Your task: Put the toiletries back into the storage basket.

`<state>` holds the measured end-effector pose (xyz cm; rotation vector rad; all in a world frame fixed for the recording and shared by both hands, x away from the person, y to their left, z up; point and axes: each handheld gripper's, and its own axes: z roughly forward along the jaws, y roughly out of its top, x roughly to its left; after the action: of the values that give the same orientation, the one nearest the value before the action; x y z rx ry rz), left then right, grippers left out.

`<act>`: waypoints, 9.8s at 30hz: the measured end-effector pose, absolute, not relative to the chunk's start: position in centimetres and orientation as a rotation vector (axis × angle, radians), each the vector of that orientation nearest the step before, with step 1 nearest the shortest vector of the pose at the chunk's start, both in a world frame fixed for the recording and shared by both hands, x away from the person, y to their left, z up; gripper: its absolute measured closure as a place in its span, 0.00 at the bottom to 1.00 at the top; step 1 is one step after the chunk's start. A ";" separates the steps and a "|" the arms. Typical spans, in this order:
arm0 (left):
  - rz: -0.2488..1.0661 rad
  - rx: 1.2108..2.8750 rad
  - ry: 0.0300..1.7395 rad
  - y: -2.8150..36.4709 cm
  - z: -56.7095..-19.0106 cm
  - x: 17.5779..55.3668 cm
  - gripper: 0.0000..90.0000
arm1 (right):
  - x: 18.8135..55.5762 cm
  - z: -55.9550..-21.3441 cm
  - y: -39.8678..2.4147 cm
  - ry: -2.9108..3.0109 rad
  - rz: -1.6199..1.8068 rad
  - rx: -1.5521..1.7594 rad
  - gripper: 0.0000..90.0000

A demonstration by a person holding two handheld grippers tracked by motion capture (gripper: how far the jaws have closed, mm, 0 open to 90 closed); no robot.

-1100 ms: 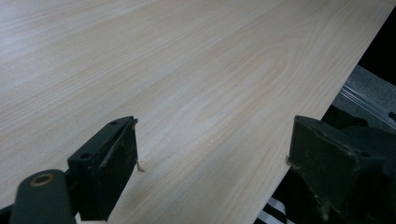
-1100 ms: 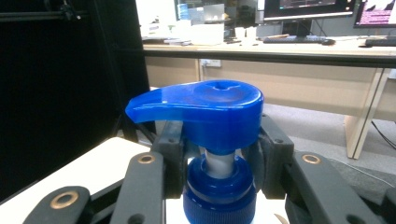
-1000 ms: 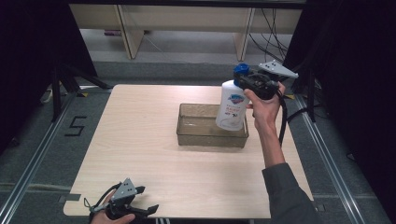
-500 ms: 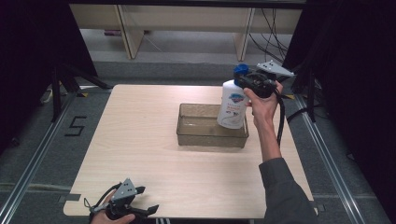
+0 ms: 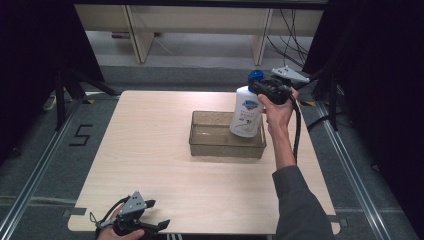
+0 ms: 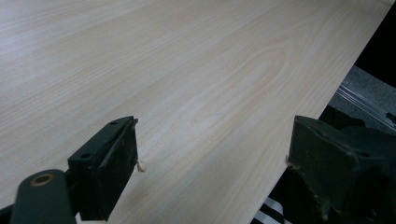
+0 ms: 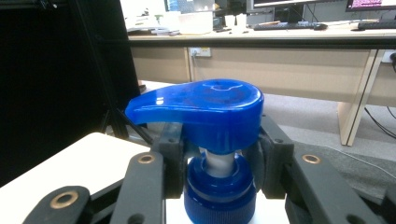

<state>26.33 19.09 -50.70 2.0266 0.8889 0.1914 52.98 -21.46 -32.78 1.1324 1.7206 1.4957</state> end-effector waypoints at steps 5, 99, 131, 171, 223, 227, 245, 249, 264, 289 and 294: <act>0.191 2.026 0.889 19.1 -50.7 26.3 0.17 | 52.8 -32.7 -21.4 1.721 1.496 1.134 0.69; 0.202 2.047 0.892 19.1 -50.7 26.4 0.17 | 48.9 -34.6 -22.7 1.765 1.489 1.132 0.44; 0.194 2.038 0.895 19.0 -50.8 26.3 0.17 | 46.5 -34.2 -23.8 1.784 1.547 1.163 0.30; 0.200 2.025 0.903 19.0 -50.8 26.3 0.17 | 38.7 -37.1 -25.2 1.847 1.620 1.131 0.29; 0.217 2.046 0.900 19.2 -50.7 26.4 0.17 | 33.5 -43.6 -23.1 2.059 1.567 1.162 0.29; 0.217 2.046 0.898 19.2 -50.7 26.4 0.17 | 33.0 -44.1 -22.9 2.063 1.584 1.200 0.28; 0.201 2.009 0.913 18.9 -50.8 26.3 0.17 | 31.4 -45.4 -23.0 2.105 1.562 1.184 0.27; 0.201 2.008 0.913 18.9 -50.8 26.2 0.17 | 31.1 -45.6 -23.1 2.115 1.566 1.174 0.27; 0.202 2.010 0.911 18.9 -50.8 26.2 0.17 | 29.6 -46.1 -23.0 2.138 1.550 1.171 0.21; 0.202 2.016 0.899 19.0 -50.7 26.3 0.17 | 27.6 -47.3 -22.9 2.209 1.452 1.175 0.18; 0.204 2.022 0.898 19.0 -50.7 26.3 0.17 | 27.2 -47.7 -22.7 2.238 1.394 1.105 0.18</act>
<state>26.26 18.97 -50.66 2.0222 0.8976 0.2044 27.23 -22.66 -47.70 1.1054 2.2377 1.3942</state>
